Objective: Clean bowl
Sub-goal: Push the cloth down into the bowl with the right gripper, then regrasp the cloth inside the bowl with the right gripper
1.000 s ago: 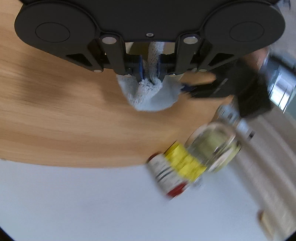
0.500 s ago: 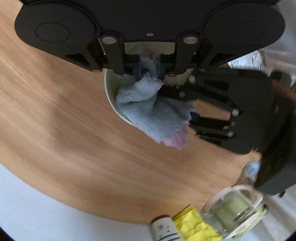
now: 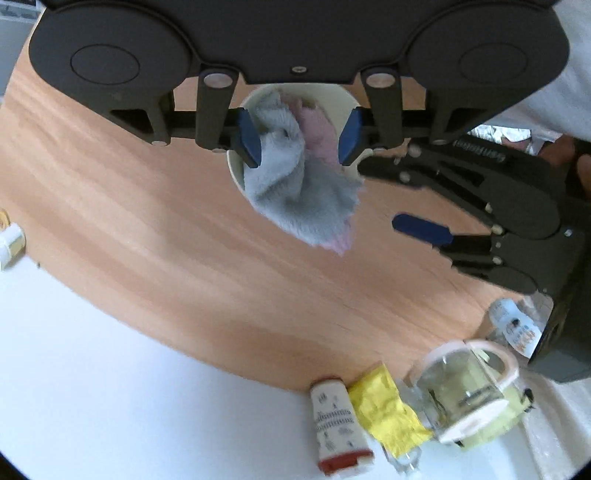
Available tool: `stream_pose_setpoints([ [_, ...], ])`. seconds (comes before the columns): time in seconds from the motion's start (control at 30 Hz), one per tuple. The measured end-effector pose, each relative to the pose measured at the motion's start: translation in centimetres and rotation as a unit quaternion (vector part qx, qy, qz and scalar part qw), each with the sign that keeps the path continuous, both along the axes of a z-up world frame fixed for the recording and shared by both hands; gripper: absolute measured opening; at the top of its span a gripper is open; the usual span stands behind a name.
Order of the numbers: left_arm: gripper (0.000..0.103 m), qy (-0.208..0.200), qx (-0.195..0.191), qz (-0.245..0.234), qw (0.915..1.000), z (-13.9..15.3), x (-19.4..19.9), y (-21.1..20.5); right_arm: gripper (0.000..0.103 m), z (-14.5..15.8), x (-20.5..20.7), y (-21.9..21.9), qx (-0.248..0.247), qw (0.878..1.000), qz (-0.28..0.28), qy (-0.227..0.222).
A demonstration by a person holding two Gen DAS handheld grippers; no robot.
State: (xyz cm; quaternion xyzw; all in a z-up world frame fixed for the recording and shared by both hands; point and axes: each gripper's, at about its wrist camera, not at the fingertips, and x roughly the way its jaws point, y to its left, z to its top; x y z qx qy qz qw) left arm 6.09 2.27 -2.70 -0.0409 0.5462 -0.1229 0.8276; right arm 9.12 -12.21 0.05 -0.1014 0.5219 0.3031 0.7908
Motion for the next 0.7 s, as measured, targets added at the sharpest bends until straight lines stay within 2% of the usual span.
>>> stream_pose_setpoints([
  [0.13, 0.066, 0.006, -0.027, 0.026, 0.9993, -0.1, 0.1, 0.8, 0.052, 0.1, 2.6, 1.0, 0.016, 1.000, -0.004, -0.018],
  [0.27, 0.066, 0.038, -0.040, 0.048, 0.9973, -1.4, -0.7, 2.0, 0.052, -1.5, 4.5, 3.9, -0.022, 0.999, 0.031, 0.015],
  [0.4, 0.066, 0.034, -0.043, 0.046, 0.9974, -1.6, -0.9, 2.7, 0.052, -2.9, 4.8, 5.8, -0.045, 0.997, 0.050, 0.033],
  [0.47, 0.066, 0.025, -0.040, 0.037, 0.9982, -1.8, -0.7, 2.5, 0.036, -3.1, 4.3, 6.6, -0.075, 0.995, 0.064, 0.009],
  [0.5, 0.066, 0.022, -0.041, 0.031, 0.9984, -1.9, -0.8, 2.5, 0.024, -3.2, 4.1, 6.9, -0.091, 0.993, 0.071, -0.003],
  [0.57, 0.066, 0.017, -0.045, 0.013, 0.9988, -1.8, -0.8, 2.4, 0.021, -3.2, 4.0, 7.3, -0.108, 0.992, 0.070, -0.010],
  [0.6, 0.066, 0.014, -0.047, 0.003, 0.9988, -1.7, -0.8, 2.5, 0.021, -3.1, 4.3, 7.0, -0.101, 0.993, 0.061, -0.001],
  [0.7, 0.066, 0.000, -0.048, -0.018, 0.9987, -1.0, -1.0, 2.9, 0.010, -2.4, 4.8, 5.5, -0.084, 0.996, 0.017, 0.021],
])
